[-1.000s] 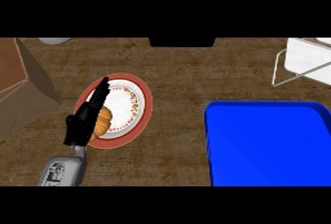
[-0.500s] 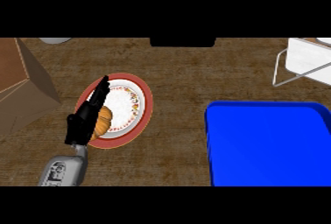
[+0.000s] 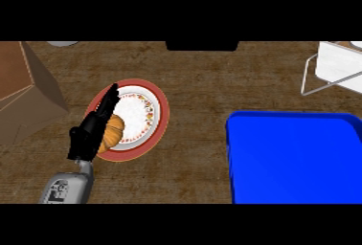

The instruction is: Pick the bell pepper from the tray and place it in the tiered shelf

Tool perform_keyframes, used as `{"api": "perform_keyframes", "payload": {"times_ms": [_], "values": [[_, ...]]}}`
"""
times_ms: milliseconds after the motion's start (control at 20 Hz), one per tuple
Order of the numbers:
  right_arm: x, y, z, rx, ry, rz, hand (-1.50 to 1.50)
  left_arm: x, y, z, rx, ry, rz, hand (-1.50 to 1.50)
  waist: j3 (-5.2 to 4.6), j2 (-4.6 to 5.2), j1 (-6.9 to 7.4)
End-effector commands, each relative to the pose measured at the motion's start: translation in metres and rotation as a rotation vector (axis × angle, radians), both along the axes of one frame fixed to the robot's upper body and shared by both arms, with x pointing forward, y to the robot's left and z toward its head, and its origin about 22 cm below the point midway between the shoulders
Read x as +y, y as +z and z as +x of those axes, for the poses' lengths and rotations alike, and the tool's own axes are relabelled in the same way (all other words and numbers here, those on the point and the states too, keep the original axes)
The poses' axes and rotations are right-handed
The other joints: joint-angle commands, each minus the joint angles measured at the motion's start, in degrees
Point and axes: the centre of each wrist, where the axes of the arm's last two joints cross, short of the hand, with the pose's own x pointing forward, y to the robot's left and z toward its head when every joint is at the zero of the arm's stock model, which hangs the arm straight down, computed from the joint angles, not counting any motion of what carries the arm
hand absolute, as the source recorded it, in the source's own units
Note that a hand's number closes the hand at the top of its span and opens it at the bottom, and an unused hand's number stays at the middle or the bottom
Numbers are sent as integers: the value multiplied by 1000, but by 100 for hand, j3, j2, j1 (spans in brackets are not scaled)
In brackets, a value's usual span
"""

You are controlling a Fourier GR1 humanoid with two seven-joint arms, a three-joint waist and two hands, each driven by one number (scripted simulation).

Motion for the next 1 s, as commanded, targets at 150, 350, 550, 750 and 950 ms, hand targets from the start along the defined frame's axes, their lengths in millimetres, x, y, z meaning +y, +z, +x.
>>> {"api": "perform_keyframes", "payload": {"times_ms": [150, 350, 550, 750, 950], "values": [[-22, -10, 8, -234, 80, 135, 150, 11, 0, 12, -11, 9, -24, 0, -2, 18, 5], [-55, -28, 7, -234, 99, 143, 150, -1, -2, 4, 4, 2, -17, 0, 0, 11, 19], [-57, -25, 14, -208, 108, 138, 150, 0, 12, -2, -14, -11, 0, 0, -2, -2, 32], [-97, -44, -4, -59, -150, 93, 150, 2, -10, 1, 0, -4, -5, 0, -16, 24, -40], [-102, -46, -7, -85, -220, 126, -150, 6, -5, -1, 16, -6, 2, 0, -8, -16, -36]]}}
